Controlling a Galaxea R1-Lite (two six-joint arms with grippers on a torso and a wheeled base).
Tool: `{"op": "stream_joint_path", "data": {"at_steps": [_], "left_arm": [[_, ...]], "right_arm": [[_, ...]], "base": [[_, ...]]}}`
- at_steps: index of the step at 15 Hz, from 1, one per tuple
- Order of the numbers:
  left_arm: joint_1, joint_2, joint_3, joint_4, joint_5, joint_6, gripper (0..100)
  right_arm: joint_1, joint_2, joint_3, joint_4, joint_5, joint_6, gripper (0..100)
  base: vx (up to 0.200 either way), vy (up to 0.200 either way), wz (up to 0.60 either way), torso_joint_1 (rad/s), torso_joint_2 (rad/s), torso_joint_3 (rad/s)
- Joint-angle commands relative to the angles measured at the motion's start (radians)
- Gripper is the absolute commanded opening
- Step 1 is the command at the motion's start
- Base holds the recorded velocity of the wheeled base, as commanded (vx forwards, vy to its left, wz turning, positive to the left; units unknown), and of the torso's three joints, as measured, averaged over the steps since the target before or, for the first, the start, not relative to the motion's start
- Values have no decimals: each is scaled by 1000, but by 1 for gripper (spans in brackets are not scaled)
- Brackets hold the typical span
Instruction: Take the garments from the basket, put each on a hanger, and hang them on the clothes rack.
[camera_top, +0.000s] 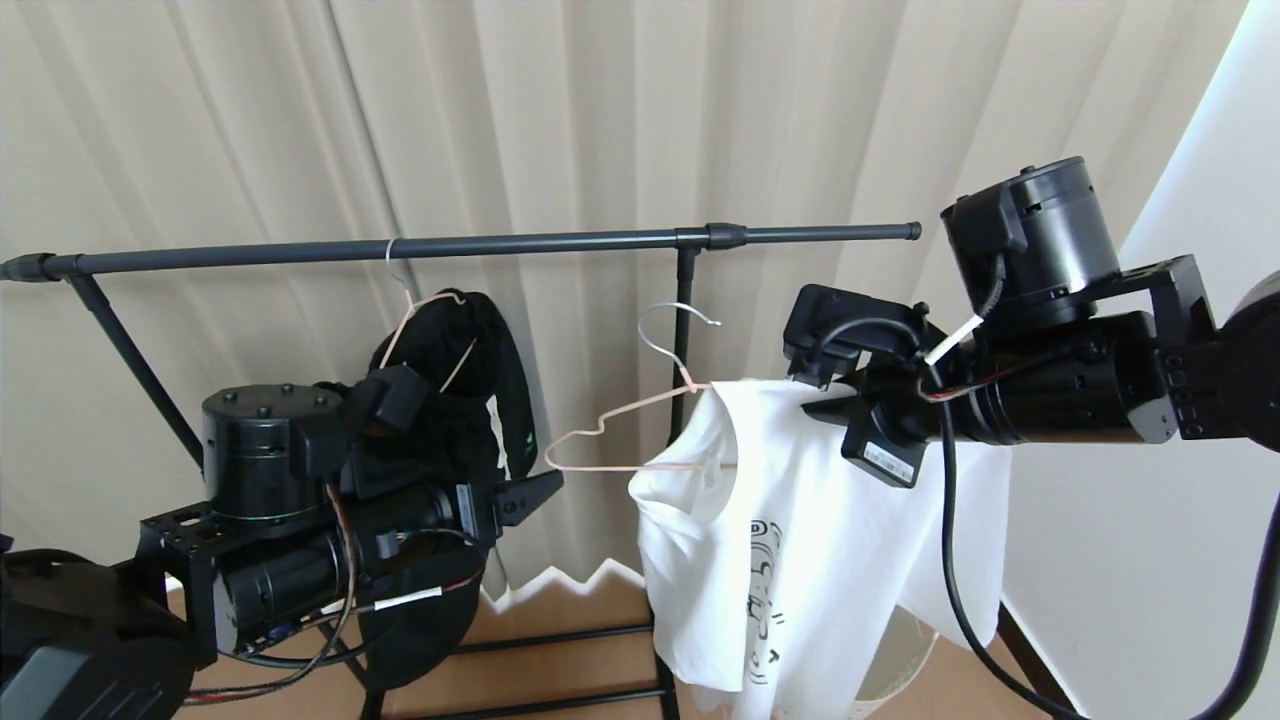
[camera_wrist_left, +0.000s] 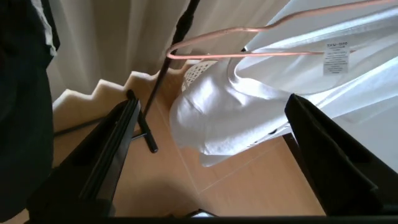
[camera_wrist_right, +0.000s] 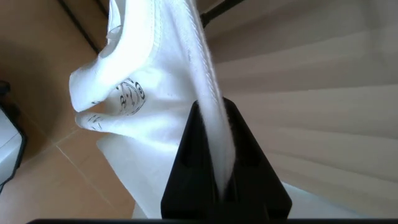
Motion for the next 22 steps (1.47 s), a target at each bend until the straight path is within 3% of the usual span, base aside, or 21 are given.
{"op": "stream_joint_path", "data": {"at_steps": [1,3,9,10,15,21,22], "left_arm": [[-58,33,-7,7,21,-15,100],[-100,92,-15,5,86,-38,100],[-162,193,-66,2,162,-129,100],[-179,217,-89,0,207,-159,100],[-213,254,-144,-4,320,-219,100],[-213,311,-158,-12,374,-219,100],[-213,316,-158,-13,374,-219,0]], "right_arm": [[8,-3,9,-37,-26,34,0],[32,-8,13,-68,-47,74,0],[44,-65,12,-75,-53,125,0],[72,-77,12,-74,-57,151,0],[103,-98,29,-74,-63,155,0],[103,-131,47,-74,-63,155,0],[103,-137,50,-74,-63,155,0]], "base": [[0,0,0,0,0,0],[0,0,0,0,0,0],[0,0,0,0,0,0],[0,0,0,0,0,0],[0,0,0,0,0,0],[0,0,0,0,0,0],[0,0,0,0,0,0]]}}
